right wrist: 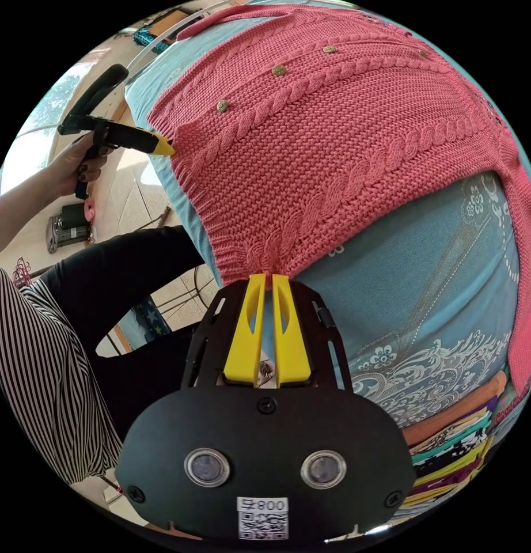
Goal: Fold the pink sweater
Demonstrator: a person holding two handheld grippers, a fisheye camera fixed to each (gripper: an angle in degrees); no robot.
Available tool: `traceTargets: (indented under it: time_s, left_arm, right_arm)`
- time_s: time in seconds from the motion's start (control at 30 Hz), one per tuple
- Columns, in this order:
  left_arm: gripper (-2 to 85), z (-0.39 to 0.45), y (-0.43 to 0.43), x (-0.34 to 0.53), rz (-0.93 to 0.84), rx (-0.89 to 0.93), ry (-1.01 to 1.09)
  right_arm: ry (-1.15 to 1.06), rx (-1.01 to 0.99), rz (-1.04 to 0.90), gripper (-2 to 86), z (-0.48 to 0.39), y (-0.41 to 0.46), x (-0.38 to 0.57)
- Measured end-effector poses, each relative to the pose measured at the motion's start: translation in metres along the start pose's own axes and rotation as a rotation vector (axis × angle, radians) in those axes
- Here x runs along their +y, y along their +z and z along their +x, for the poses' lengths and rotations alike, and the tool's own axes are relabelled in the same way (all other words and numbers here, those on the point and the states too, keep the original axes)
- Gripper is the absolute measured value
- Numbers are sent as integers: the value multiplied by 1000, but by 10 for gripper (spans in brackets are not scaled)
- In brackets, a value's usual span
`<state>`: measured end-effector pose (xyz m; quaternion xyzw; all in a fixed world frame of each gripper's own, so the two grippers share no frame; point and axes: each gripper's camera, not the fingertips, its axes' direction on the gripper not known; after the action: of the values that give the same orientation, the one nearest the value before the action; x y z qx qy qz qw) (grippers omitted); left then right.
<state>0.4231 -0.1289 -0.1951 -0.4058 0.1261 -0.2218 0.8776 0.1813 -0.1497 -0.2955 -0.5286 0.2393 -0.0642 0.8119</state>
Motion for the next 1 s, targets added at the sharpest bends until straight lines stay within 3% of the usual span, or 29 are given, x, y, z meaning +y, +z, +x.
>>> traceTargets:
  time_s: [0.23,0.33,0.5,0.63,0.8,1.0]
  left_arm:
    - [49,14,-28,-9,100,-51,2]
    - [55,28,-15,-33,40,-102,88]
    - [46,31,6,-50,-37,-79,96]
    - [35,41,-8,-50,24,-51,83]
    - [32,31,-4,-59,-8,-157,-7]
    - [25,40,-30,-75,110,-186,-14]
  right_arm:
    - [182,-170,106,13,41,-1,22]
    - [192,-224,115,8,49,5,28]
    - [162,-246,118,3,48,18,27]
    - [126,-233,109,2,44,33,20]
    - [131,-241,77,1,47,51,21]
    - [187,-274,81,1,57,47,43]
